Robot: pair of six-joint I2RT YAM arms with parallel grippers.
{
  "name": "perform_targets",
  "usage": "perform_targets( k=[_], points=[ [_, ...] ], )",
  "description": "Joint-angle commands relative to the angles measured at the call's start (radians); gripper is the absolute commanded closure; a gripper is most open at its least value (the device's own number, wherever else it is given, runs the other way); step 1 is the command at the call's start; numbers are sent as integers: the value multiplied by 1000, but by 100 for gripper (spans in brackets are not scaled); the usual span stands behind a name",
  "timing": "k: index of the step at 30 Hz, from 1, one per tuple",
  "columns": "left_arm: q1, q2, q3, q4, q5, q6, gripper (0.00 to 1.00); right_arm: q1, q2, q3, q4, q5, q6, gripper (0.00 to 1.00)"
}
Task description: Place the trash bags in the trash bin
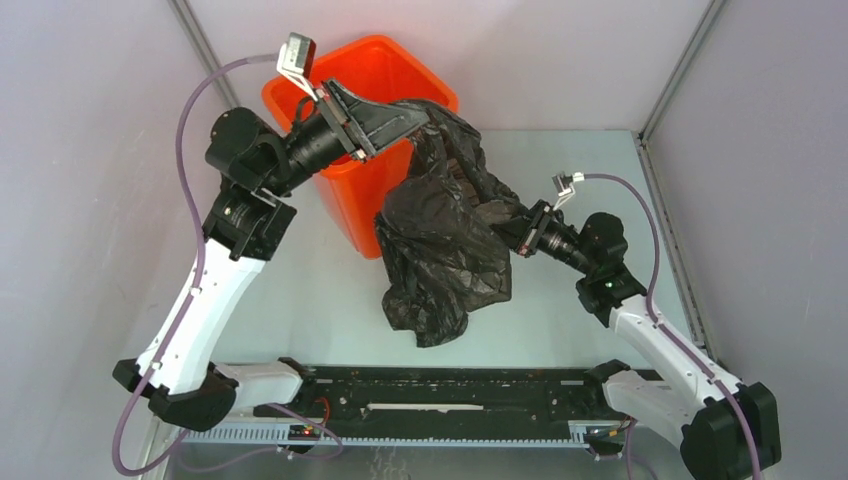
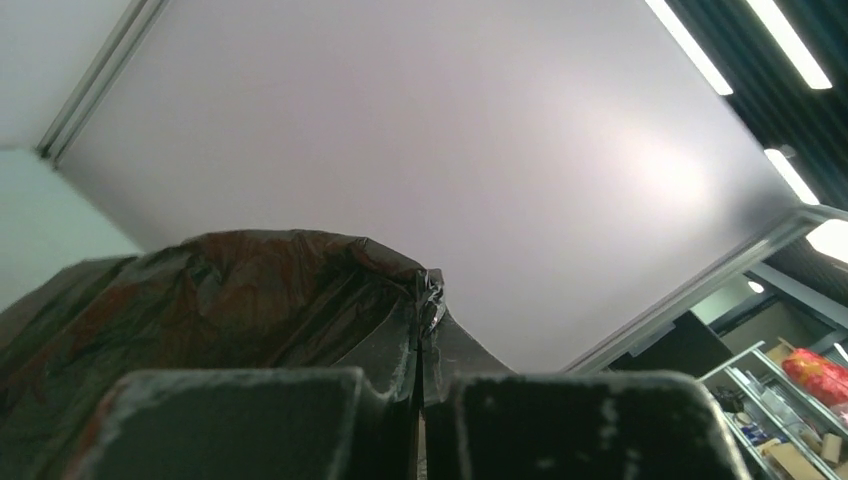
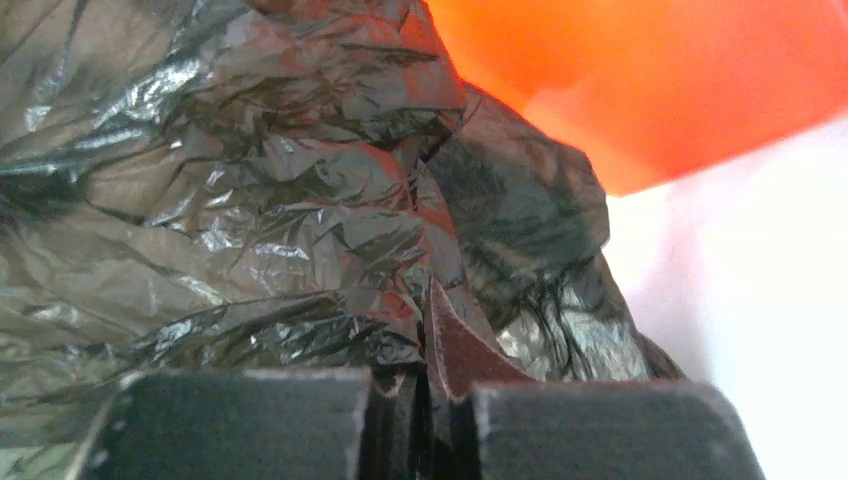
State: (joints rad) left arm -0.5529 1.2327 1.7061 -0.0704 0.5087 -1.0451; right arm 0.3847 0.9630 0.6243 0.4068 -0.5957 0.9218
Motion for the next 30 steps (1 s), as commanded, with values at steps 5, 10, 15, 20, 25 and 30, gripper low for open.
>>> perform_targets(
  k=[5, 10, 15, 20, 25, 30],
  points=[
    [-15, -53, -102, -398, -206, 354, 100, -200, -99, 136, -783, 35, -225, 100],
    [-95, 108, -2, -566, -350, 475, 100, -412, -77, 319, -1145, 4, -331, 100],
    [-145, 326, 438, -572, -320, 493, 100, -473, 37, 881, -1380, 51, -382, 100],
    [-171, 386, 801, -386, -184, 506, 100, -470, 142, 1589, -1531, 57, -398, 100],
    [-188, 81, 323, 56, -250, 509, 100, -450, -115, 1369, -1134, -7, -414, 100],
    [-185, -82, -105, -110, -475, 571, 100, -421, -321, 815, -1033, 51, -290, 100]
  ],
)
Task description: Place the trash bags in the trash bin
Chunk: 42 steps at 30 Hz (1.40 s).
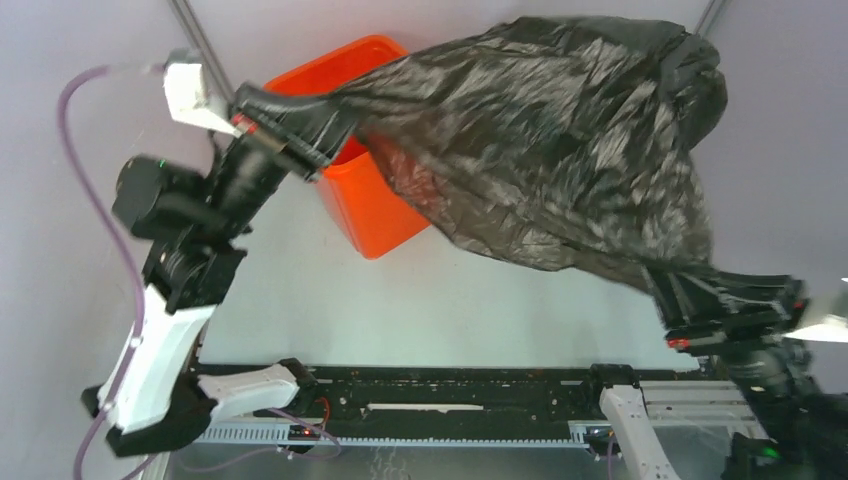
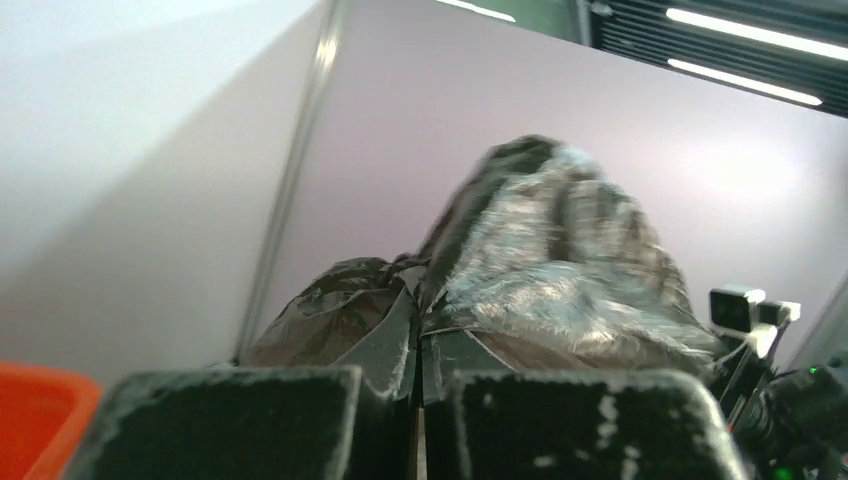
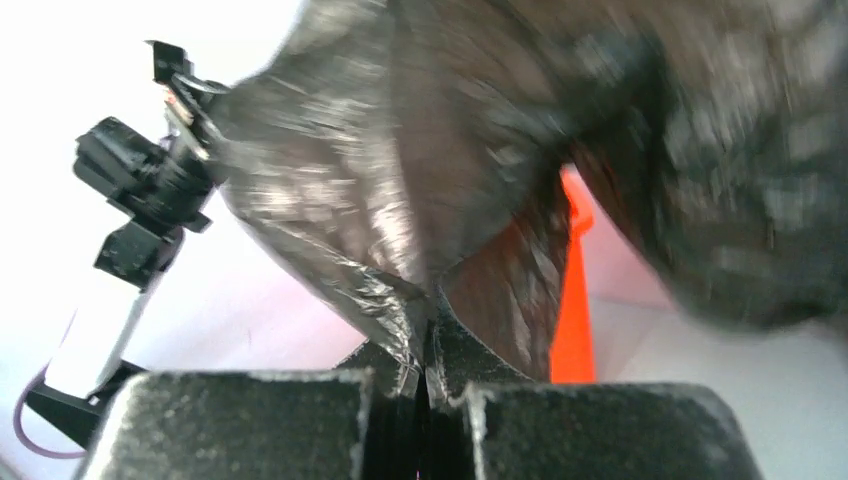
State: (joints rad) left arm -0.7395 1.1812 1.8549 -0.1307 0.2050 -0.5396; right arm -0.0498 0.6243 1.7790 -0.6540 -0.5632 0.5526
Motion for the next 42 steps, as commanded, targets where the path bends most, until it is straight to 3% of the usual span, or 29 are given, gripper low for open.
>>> perform_targets(
  k=[1, 5, 8, 10, 13, 19, 22, 25, 30, 35, 39, 42],
  points=[
    [4, -43, -341, -113, -198, 62, 100, 17, 12, -415, -17, -5, 90, 100],
    [8, -75, -571, -319, -239, 35, 100, 41, 37, -667, -243, -99, 34, 100],
    [8, -157, -705, -304, -194, -8, 100, 78, 38, -750, -372, -92, -41, 100],
    [9, -209, -729, -281, -179, -8, 100, 98, 14, -744, -371, -65, -53, 100],
    [11, -210, -643, -276, -170, 33, 100, 107, 22, -688, -331, -79, -23, 100],
    [30, -59, -236, -321, -121, 81, 100, 158, 157, -434, -308, -91, 12, 100],
    [36, -18, -109, -321, -116, 71, 100, 172, 211, -288, -336, -60, -5, 100],
    [37, -22, -134, -334, -131, 60, 100, 174, 211, -270, -347, -33, -27, 100],
    [53, -155, -432, -379, -269, -59, 100, 188, 172, -461, -399, -33, -20, 100],
    [88, -338, -662, -361, -289, -170, 100, 323, 134, -540, -387, 53, 29, 100],
    [95, -314, -564, -271, -136, -75, 100, 357, 227, -429, -302, 8, 49, 100],
    [94, -238, -270, -227, -40, -14, 100, 378, 370, -117, -365, 14, 9, 100]
  ],
)
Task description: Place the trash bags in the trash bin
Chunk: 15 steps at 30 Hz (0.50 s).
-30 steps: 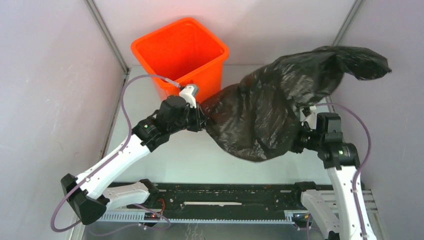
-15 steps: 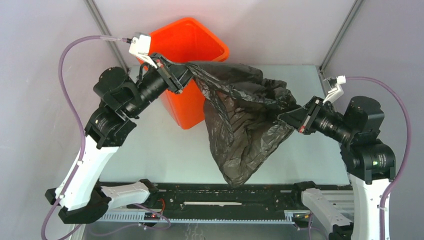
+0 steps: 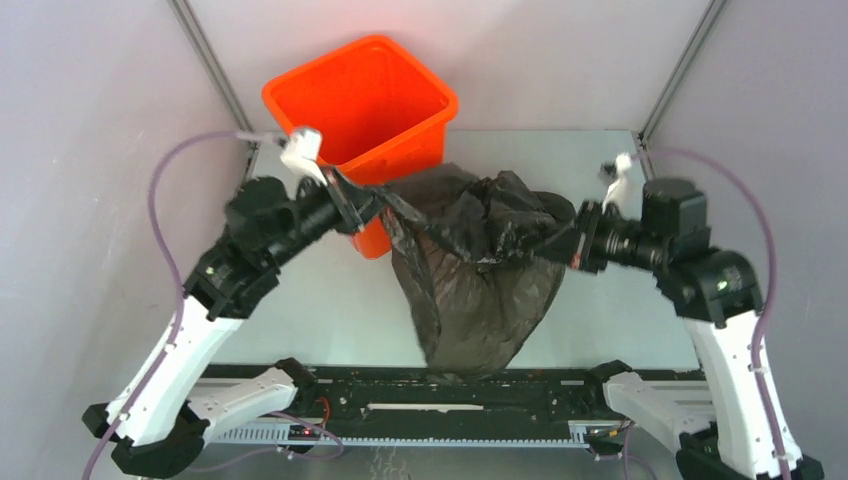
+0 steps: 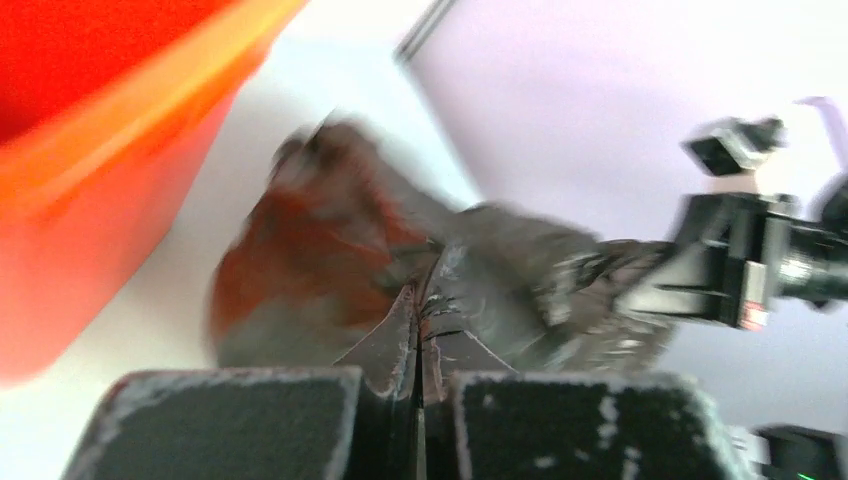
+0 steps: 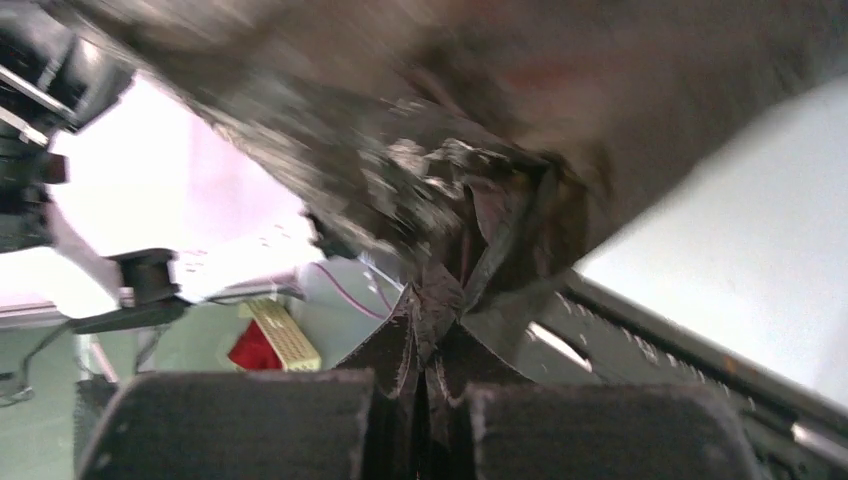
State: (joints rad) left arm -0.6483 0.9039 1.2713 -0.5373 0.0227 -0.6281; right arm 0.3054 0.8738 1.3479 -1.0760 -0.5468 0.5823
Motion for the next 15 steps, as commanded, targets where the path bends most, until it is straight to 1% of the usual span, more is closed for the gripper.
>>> perform_targets(
  k=[1, 3, 4, 5, 6, 7, 9, 11, 13, 15],
  points=[
    [2, 74, 422, 189, 169, 76, 100, 30, 164, 429, 26, 2, -34, 100],
    [-5, 129, 580, 200, 206, 73, 100, 39, 230, 602, -12, 3, -52, 100],
    [-7, 142, 614, 201, 198, 65, 100, 41, 244, 649, -16, -3, -54, 100],
    [-8, 142, 608, 207, 185, 59, 100, 42, 244, 658, -8, -10, -52, 100],
    [-8, 120, 559, 216, 171, 60, 100, 41, 233, 628, 11, -19, -48, 100],
    [-7, 94, 485, 222, 144, 57, 100, 42, 205, 562, 42, -27, -44, 100],
    [-7, 40, 307, 216, 81, 27, 100, 41, 137, 376, 94, -22, -26, 100],
    [-6, 0, 140, 224, 67, -15, 100, 42, 72, 183, 129, -29, -1, 100],
    [-6, -27, 27, 229, 70, -57, 100, 41, 6, 26, 144, -32, 15, 100],
    [-7, -44, -20, 247, 79, -82, 100, 41, -29, -59, 133, -21, 11, 100]
  ],
)
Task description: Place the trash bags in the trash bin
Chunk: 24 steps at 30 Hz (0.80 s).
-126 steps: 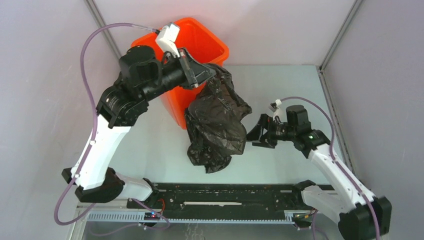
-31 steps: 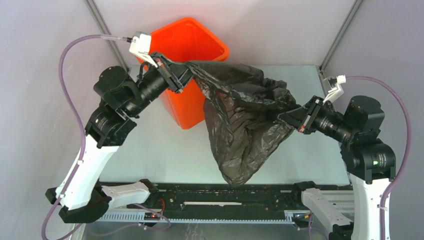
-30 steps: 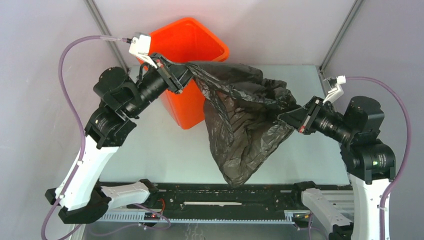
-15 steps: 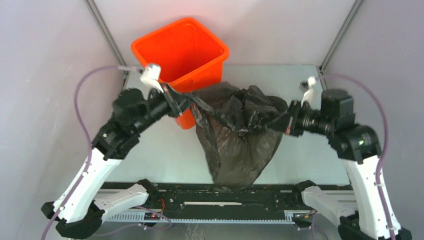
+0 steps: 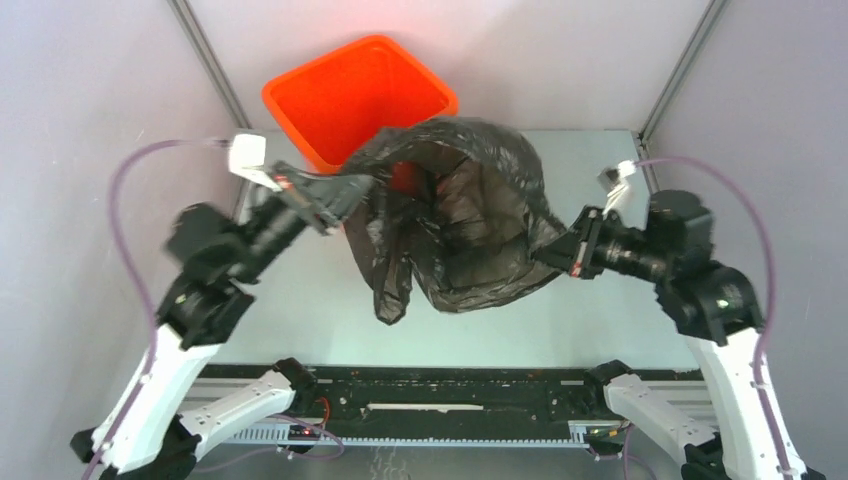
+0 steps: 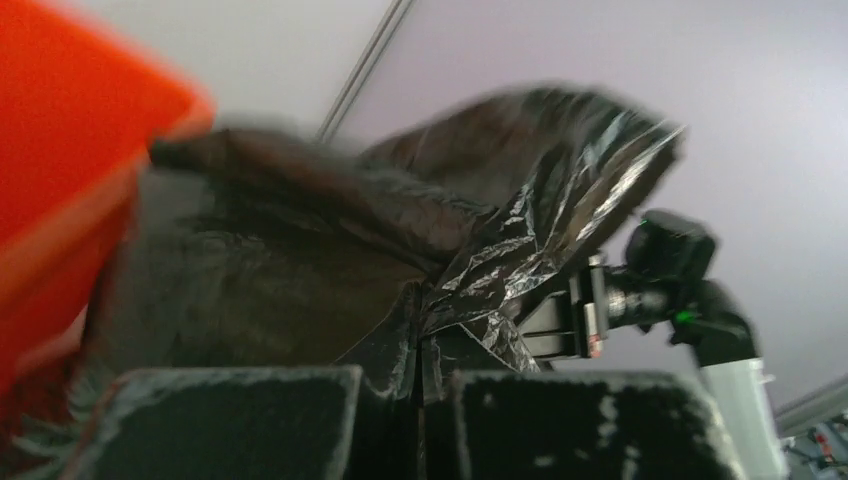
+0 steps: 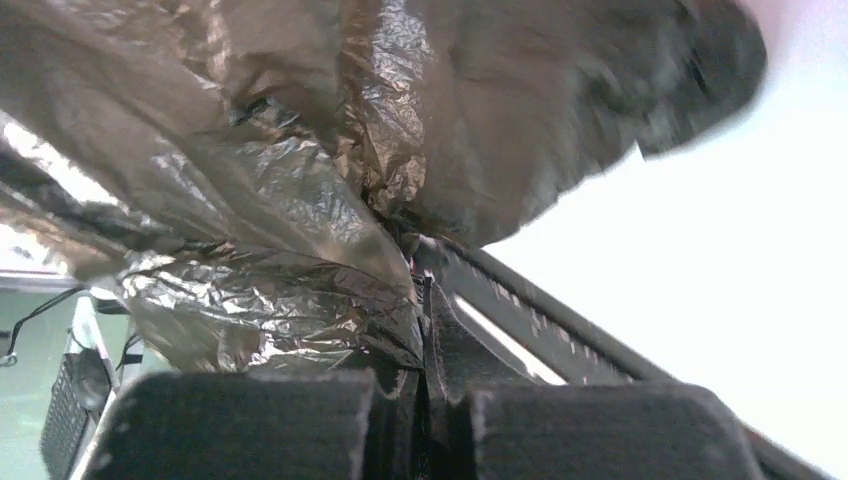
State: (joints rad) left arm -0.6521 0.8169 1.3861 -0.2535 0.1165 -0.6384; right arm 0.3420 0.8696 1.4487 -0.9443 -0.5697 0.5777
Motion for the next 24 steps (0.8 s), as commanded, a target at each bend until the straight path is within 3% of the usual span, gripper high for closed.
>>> perform_targets(
  k=[1, 5, 10, 13, 17, 24],
  points=[
    [-3, 43, -129, -27, -11, -72, 100, 5, -32, -168, -11, 11, 6, 100],
    [-4, 139, 67, -25, 42, -47, 100, 3, -3, -90, -22, 3, -8, 100],
    [-36, 301, 377, -23, 74, -48, 100, 3, 89, 132, -45, -27, -8, 100],
    [-43, 333, 377, -18, 50, -62, 100, 3, 93, 167, -36, -14, -18, 100],
    [-60, 326, 281, 15, 34, -117, 100, 3, 66, 98, 9, -36, 16, 100],
    [-144, 375, 290, 39, -14, -124, 100, 31, 39, 2, 235, -128, 162, 100]
  ],
)
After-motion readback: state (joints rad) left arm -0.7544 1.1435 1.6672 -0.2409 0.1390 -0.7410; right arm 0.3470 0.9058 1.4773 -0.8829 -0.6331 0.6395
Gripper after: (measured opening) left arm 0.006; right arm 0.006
